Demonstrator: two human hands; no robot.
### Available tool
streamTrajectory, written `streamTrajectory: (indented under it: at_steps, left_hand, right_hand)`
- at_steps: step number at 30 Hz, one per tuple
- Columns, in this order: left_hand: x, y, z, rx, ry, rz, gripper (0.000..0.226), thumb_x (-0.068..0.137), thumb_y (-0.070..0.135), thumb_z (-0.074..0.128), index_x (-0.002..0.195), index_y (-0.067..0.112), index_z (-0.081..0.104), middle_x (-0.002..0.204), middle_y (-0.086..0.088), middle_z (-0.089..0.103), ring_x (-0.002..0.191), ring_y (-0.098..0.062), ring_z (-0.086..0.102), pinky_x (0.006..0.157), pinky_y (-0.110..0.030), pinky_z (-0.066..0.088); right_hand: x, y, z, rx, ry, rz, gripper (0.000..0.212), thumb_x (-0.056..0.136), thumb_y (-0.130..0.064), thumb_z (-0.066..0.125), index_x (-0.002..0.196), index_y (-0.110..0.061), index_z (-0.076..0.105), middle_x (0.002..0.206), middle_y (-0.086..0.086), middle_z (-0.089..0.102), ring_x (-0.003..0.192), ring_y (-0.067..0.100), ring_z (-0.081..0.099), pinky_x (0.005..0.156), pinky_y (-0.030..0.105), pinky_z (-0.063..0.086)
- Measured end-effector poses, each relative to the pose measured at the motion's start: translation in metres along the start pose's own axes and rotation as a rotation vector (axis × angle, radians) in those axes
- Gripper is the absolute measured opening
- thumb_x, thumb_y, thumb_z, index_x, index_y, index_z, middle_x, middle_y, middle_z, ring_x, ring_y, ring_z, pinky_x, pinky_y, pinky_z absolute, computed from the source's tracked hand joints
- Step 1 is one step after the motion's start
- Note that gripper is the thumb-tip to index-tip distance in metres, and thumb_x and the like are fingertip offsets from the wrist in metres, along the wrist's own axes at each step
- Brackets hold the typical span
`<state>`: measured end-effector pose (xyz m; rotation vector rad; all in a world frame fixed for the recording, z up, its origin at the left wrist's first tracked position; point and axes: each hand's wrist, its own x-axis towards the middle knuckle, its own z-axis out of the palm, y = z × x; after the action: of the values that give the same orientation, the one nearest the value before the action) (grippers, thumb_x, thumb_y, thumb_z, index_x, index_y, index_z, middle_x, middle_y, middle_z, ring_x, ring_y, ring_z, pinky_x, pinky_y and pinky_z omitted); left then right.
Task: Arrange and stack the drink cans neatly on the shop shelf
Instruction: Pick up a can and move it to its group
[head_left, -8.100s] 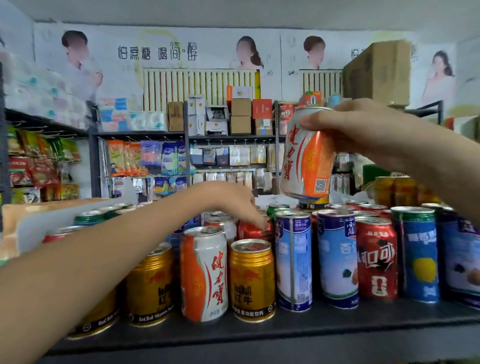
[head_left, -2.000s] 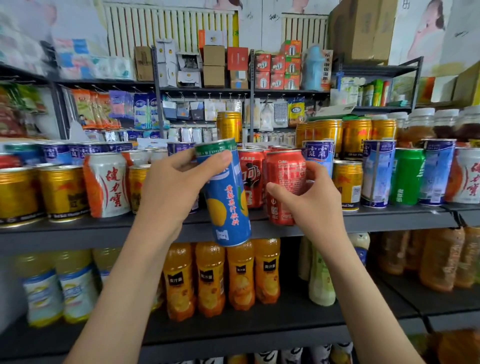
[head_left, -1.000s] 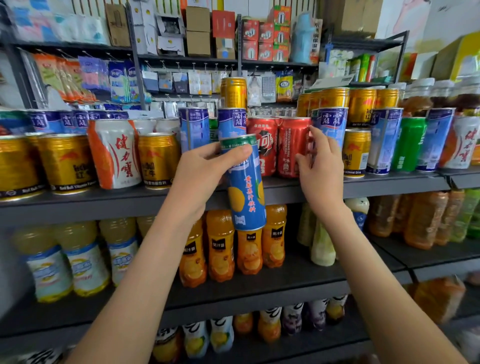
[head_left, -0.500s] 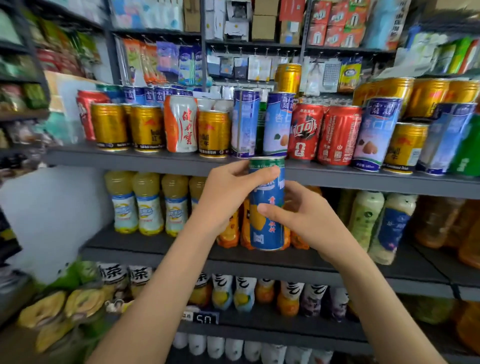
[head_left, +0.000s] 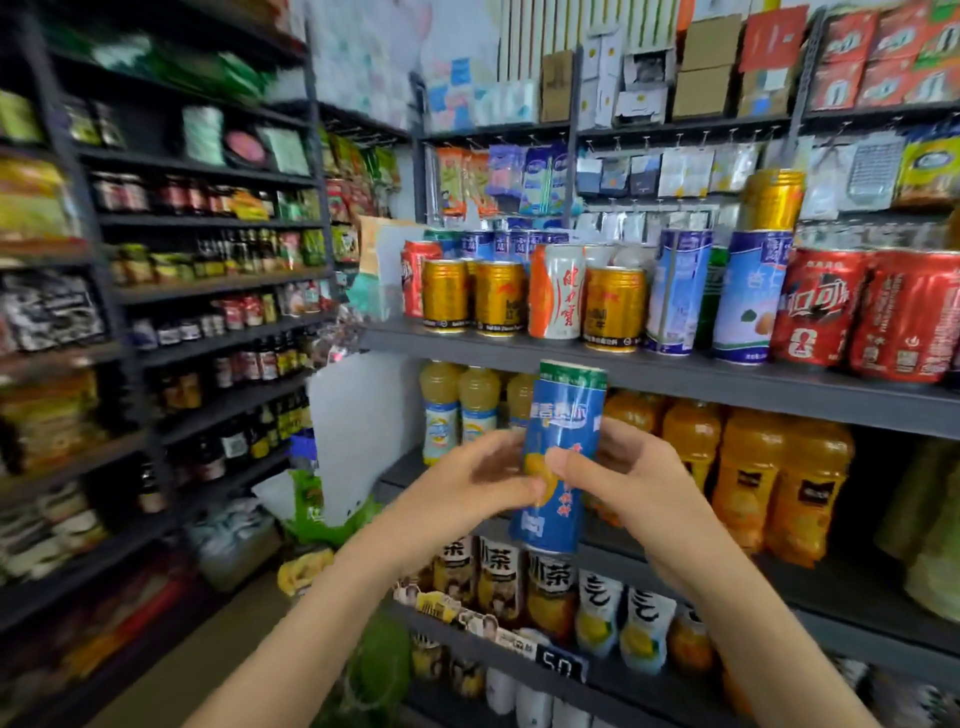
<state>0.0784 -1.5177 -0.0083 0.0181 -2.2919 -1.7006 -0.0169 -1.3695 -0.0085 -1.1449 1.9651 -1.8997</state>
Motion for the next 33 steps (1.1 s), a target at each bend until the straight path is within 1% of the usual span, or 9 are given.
streamTrajectory:
  at_steps: [3, 7, 10, 15, 19, 23, 27, 30, 33]
  left_hand:
    - [-0.009, -0.002, -0.028, 0.019, -0.035, 0.007, 0.036, 0.086, 0.019, 0.065, 0.109, 0.044, 0.054, 0.103, 0.024, 0.067, 0.101, 0.005, 0.061, 0.084, -0.017, 0.049]
    - [-0.006, -0.006, -0.076, 0.055, 0.040, 0.051, 0.035, 0.081, 0.023, 0.072, 0.112, 0.031, 0.059, 0.103, 0.008, 0.071, 0.099, -0.007, 0.065, 0.086, -0.023, 0.051]
    - [-0.001, -0.013, -0.120, 0.157, 0.055, 0.099, 0.043, 0.075, 0.031, 0.076, 0.114, 0.030, 0.061, 0.100, 0.005, 0.072, 0.096, -0.011, 0.067, 0.086, -0.029, 0.053]
    - [0.016, -0.016, -0.186, 0.321, 0.107, 0.163, 0.051, 0.067, 0.037, 0.081, 0.114, 0.041, 0.060, 0.095, 0.015, 0.072, 0.093, -0.002, 0.065, 0.084, -0.027, 0.051]
    - [0.034, -0.010, -0.213, 0.385, 0.139, 0.204, 0.045, 0.068, 0.034, 0.081, 0.104, 0.047, 0.057, 0.093, 0.023, 0.070, 0.090, 0.012, 0.061, 0.078, -0.008, 0.047]
    - [0.056, -0.005, -0.222, 0.353, 0.139, 0.275, 0.041, 0.068, 0.027, 0.082, 0.092, 0.048, 0.056, 0.077, 0.041, 0.063, 0.081, 0.021, 0.058, 0.069, -0.001, 0.044]
    - [0.078, -0.001, -0.221, 0.324, 0.195, 0.342, 0.045, 0.069, 0.024, 0.082, 0.080, 0.050, 0.047, 0.058, 0.049, 0.050, 0.068, 0.029, 0.052, 0.058, 0.002, 0.039]
    - [0.093, 0.004, -0.217, 0.328, 0.218, 0.362, 0.039, 0.069, 0.031, 0.082, 0.083, 0.052, 0.052, 0.069, 0.044, 0.059, 0.074, 0.021, 0.058, 0.063, -0.002, 0.045]
    - [0.107, 0.008, -0.218, 0.289, 0.180, 0.342, 0.034, 0.068, 0.040, 0.079, 0.095, 0.047, 0.060, 0.087, 0.024, 0.071, 0.084, 0.007, 0.065, 0.075, -0.015, 0.053]
  right_hand:
    - [0.017, -0.009, 0.029, 0.011, -0.015, -0.031, 0.026, 0.077, -0.020, 0.074, 0.102, -0.025, 0.068, 0.094, -0.018, 0.072, 0.087, -0.002, 0.066, 0.070, 0.014, 0.051]
    - [0.044, -0.015, 0.073, -0.007, -0.037, -0.074, 0.032, 0.077, -0.019, 0.076, 0.108, -0.023, 0.067, 0.100, -0.013, 0.072, 0.093, 0.001, 0.066, 0.077, 0.017, 0.053]
    - [0.068, -0.016, 0.107, 0.000, -0.059, -0.073, 0.037, 0.077, -0.021, 0.075, 0.112, -0.023, 0.064, 0.105, -0.012, 0.071, 0.098, 0.003, 0.065, 0.083, 0.020, 0.052]
    - [0.107, -0.035, 0.144, -0.071, -0.086, -0.102, 0.053, 0.067, -0.046, 0.070, 0.117, -0.032, 0.058, 0.111, -0.015, 0.068, 0.103, 0.002, 0.062, 0.089, 0.027, 0.050]
    - [0.136, -0.063, 0.140, -0.157, 0.077, -0.183, 0.063, 0.060, -0.053, 0.067, 0.118, -0.031, 0.055, 0.108, -0.009, 0.065, 0.102, 0.006, 0.063, 0.085, 0.025, 0.053]
    - [0.163, -0.084, 0.131, -0.205, 0.058, -0.196, 0.050, 0.069, -0.042, 0.069, 0.113, -0.022, 0.060, 0.106, 0.005, 0.066, 0.099, 0.017, 0.065, 0.087, 0.033, 0.055]
    - [0.185, -0.091, 0.127, -0.209, -0.007, -0.184, 0.045, 0.070, -0.036, 0.071, 0.109, -0.015, 0.064, 0.107, 0.006, 0.069, 0.095, 0.015, 0.068, 0.082, 0.029, 0.056]
    - [0.203, -0.088, 0.121, -0.210, 0.009, -0.178, 0.031, 0.076, -0.029, 0.073, 0.103, -0.017, 0.067, 0.106, 0.008, 0.070, 0.095, 0.020, 0.068, 0.086, 0.039, 0.056]
    - [0.218, -0.088, 0.113, -0.156, 0.041, -0.171, 0.023, 0.076, -0.025, 0.073, 0.096, -0.013, 0.068, 0.101, 0.009, 0.072, 0.092, 0.019, 0.069, 0.086, 0.041, 0.056]
